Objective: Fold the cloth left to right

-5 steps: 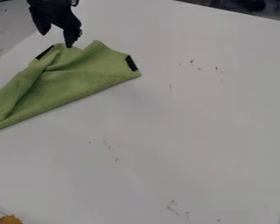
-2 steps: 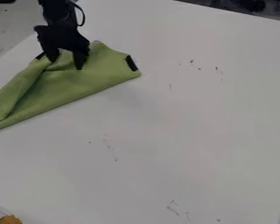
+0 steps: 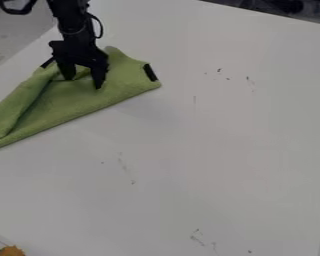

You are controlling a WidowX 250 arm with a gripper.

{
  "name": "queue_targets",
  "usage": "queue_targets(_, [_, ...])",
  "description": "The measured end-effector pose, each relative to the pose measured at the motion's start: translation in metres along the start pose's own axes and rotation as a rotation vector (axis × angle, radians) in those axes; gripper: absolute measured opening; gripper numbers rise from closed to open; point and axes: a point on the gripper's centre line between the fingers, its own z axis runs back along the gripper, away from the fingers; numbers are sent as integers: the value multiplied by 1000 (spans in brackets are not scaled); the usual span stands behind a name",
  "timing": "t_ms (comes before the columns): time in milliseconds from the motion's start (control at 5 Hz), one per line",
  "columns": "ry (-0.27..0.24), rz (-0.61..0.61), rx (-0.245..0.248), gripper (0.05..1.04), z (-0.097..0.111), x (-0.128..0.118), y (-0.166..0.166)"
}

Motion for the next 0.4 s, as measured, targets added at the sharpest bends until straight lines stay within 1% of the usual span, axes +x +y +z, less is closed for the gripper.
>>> queue_targets(200, [2,9,3,986,0,0,0])
queue_targets(400, [-5,4,4,903,0,0,1])
